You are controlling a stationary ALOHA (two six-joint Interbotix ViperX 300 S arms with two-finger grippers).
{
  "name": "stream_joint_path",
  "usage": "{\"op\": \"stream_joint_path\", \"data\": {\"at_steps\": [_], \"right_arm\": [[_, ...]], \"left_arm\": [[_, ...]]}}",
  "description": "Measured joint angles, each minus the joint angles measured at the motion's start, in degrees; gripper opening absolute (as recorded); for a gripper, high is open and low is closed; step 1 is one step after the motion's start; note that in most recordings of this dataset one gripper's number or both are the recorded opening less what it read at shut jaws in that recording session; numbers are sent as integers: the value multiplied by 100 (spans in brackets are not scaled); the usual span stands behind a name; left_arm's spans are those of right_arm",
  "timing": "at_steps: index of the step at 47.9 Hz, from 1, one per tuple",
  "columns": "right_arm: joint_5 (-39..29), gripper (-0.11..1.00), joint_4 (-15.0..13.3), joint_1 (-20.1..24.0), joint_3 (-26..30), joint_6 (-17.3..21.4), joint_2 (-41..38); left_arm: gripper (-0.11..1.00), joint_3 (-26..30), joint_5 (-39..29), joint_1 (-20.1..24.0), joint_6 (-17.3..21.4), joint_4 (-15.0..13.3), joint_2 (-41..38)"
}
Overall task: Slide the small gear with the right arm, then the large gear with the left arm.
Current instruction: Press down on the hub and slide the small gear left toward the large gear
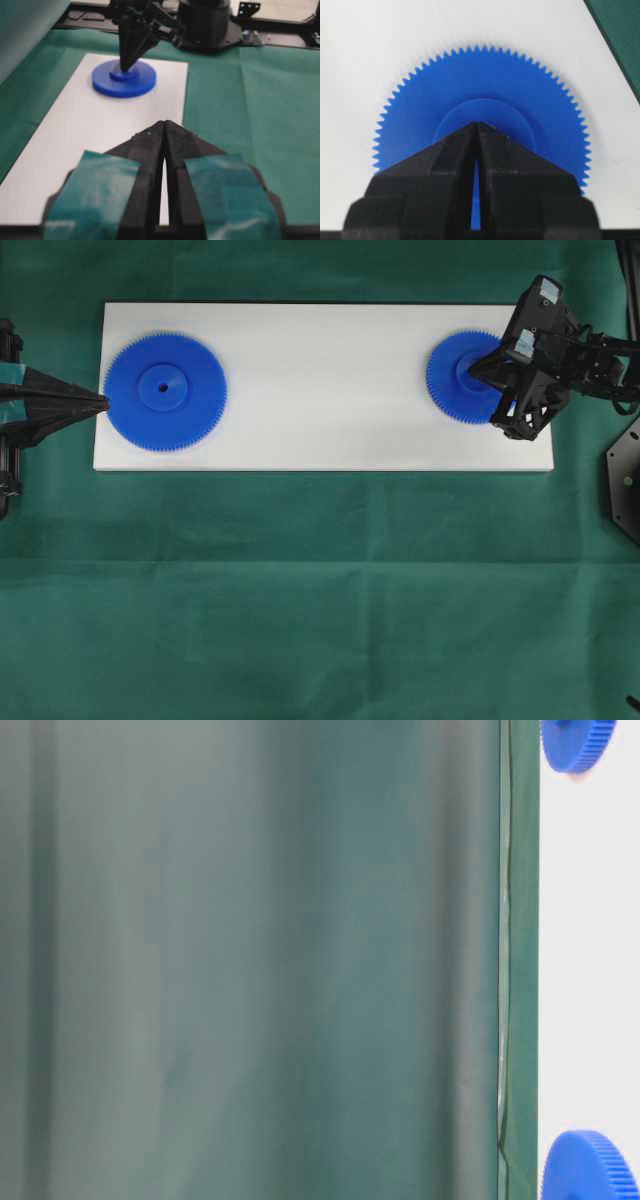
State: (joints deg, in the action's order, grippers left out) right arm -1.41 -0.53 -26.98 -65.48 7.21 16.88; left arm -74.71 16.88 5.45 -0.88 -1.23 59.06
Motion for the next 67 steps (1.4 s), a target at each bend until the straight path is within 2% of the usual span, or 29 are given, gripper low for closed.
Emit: {"op": "stream_joint_path", "data": {"at_steps": [15, 28, 39, 51, 67], "right_arm": [[0, 53, 0, 18, 105, 9, -211], [158, 53, -9, 264, 589, 53, -826], [272, 53, -9, 686, 1459, 141, -1661], [264, 52, -18, 1125, 2804, 141, -2725], [79, 52, -70, 1406, 4175, 141, -3630]], "left_arm": [[-1, -9, 0, 0, 0, 0, 0], [-1, -9, 9, -70, -9, 0, -9], [-1, -9, -44, -114, -9, 9, 0], [-1, -18, -185, -123, 0, 0, 229], [-1, -193, -466, -123, 0, 0, 686]]}}
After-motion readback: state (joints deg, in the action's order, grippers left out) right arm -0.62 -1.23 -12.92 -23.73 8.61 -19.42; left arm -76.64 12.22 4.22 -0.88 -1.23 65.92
